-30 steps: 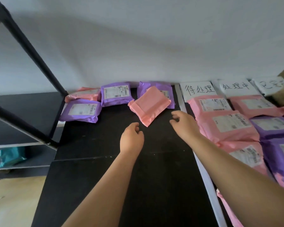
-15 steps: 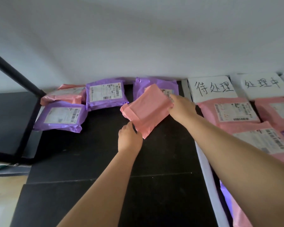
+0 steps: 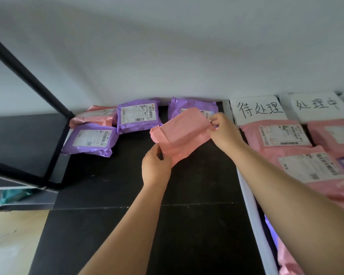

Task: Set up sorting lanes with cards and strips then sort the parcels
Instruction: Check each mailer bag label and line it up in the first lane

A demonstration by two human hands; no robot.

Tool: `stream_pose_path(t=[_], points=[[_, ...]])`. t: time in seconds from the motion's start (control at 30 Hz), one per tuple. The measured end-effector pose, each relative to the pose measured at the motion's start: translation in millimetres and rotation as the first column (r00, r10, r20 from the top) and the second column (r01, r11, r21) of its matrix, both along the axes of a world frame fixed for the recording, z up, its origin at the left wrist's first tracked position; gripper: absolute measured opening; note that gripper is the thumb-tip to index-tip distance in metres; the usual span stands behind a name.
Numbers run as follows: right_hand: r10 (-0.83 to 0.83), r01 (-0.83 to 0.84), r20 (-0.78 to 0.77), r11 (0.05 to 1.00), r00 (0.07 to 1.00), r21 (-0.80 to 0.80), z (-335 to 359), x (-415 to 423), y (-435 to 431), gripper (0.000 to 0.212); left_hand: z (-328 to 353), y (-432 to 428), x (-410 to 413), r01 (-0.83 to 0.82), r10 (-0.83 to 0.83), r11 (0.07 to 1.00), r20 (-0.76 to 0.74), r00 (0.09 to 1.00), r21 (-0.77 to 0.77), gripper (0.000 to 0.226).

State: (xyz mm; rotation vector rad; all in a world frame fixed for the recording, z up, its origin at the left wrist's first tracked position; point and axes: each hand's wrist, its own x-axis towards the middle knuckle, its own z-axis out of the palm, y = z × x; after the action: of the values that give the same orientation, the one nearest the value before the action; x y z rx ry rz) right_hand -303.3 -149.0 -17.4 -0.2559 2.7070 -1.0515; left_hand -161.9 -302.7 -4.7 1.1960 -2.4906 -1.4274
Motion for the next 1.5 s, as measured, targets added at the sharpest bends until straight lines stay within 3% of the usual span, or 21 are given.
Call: stream_pose_path(t=[0.17,0.43,0.6,0.63,0.73,0.87,1.2,1.5], points=[[-0.05,0.044,-0.052,0.992,0.997,-0.114,37,49,12,0.026,33,3,40,-0.12,0.141,0.982,-0.14,0.98,0.149,0.041],[-0.043,0.033,-0.031,0.956,0.999,-0.293,127,157,13,0.047,88,-17,135,-0.058,0.176,0.94,-0.33,0.927,0.337,0.038],[0.074,-0.079,-0.03,0.965,0.997,-0.251,161,218,-5,0.045,113,-50,193,0.032,0.129,0.939,-0.437,0.89,0.342,0.073],[0.088,-0.095,-0.041,0.966,0.995,-0.239,164,230,-9,0.045,116,-57,202,0.038,0.12,0.943,-0.444,0.888,0.33,0.071],[0.029,-0.057,-0.128,0.973,0.991,-0.223,167,263,-19,0.037,123,-76,225,0.031,0.106,0.962,-0.475,0.874,0.271,0.03],[-0.058,0.002,-0.212,0.966,0.976,-0.258,166,301,-27,0.03,136,-92,251,-0.043,0.143,0.978,-0.504,0.852,0.205,0.015],[-0.134,0.043,-0.208,0.919,0.969,-0.392,176,357,-32,0.045,172,-99,298,-0.069,0.132,0.989,-0.548,0.826,0.134,0.006],[-0.171,0.035,-0.34,0.927,0.925,-0.373,193,373,-38,0.007,181,-96,315,-0.153,0.305,0.936,-0.516,0.8,0.316,0.016]])
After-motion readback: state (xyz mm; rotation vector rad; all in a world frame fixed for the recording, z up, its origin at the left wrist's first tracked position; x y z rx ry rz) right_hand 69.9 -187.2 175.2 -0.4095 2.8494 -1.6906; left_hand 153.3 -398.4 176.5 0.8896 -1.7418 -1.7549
